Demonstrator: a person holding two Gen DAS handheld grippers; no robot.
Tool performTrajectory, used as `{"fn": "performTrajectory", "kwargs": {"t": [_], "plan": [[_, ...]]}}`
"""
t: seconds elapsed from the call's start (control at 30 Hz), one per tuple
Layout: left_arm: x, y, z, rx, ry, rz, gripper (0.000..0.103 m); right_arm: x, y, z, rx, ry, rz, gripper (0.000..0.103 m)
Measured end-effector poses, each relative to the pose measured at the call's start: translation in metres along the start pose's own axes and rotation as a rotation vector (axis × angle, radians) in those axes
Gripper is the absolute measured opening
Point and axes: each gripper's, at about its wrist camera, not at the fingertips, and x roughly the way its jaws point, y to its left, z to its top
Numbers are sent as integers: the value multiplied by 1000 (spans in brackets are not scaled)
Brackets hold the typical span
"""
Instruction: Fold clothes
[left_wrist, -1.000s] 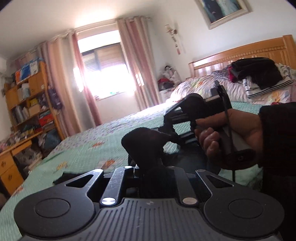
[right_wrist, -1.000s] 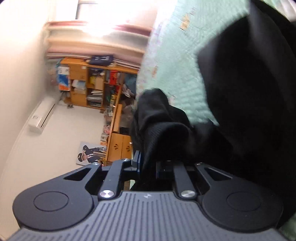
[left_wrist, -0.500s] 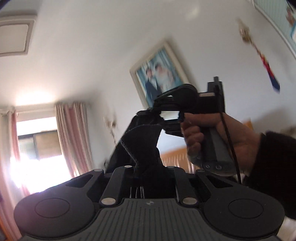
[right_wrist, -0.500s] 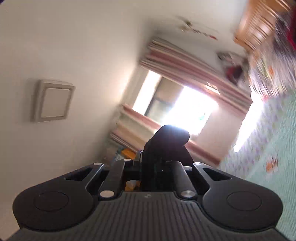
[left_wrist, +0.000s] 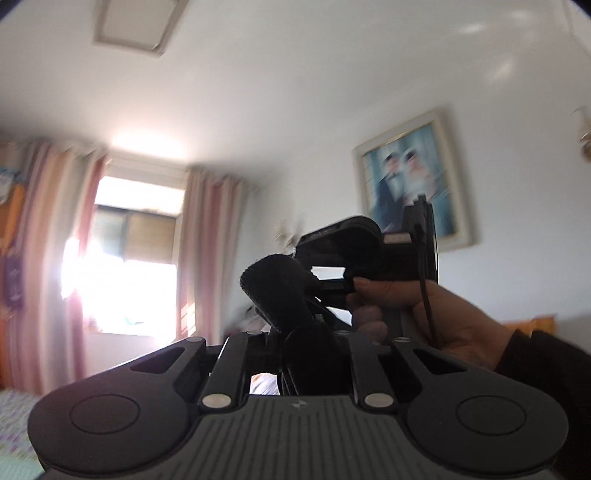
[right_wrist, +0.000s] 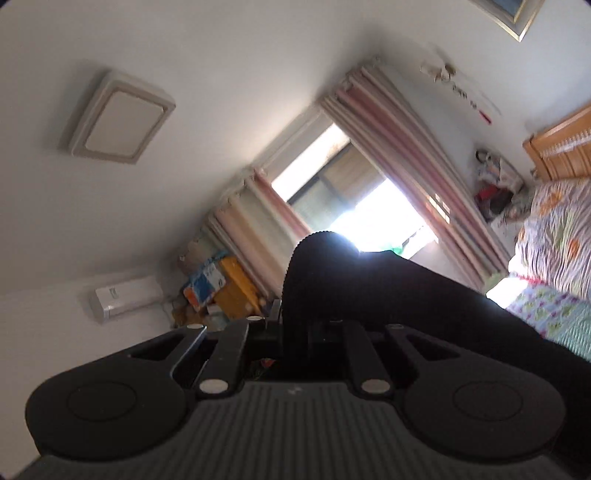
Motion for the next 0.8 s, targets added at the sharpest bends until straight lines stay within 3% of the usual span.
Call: {"fn": "performTrajectory", "kwargs": {"t": [0.07, 0.2, 0.37, 0.47, 0.57, 0.67, 0.8], "plan": [[-19, 43, -43, -34, 81, 66, 16, 50, -11, -55, 3, 101, -22, 12], [-72, 135, -143, -98, 237, 256, 16, 145, -23, -199, 46, 305, 4, 12], [-184, 272, -246, -209, 405, 533, 16, 242, 5, -399, 123, 507, 62, 12], [-250, 338, -281, -291, 482, 688, 16, 285, 54, -519, 107, 632, 75, 12], [-304, 388, -296, -358, 534, 798, 16, 312, 101, -615, 81, 737, 82, 14], [-339, 420, -307, -423, 579, 865, 17, 317, 128, -670, 76, 831, 42, 27], [-345, 431, -310, -517, 581, 882, 21, 273, 121, -660, 72, 804, 56, 33]]}}
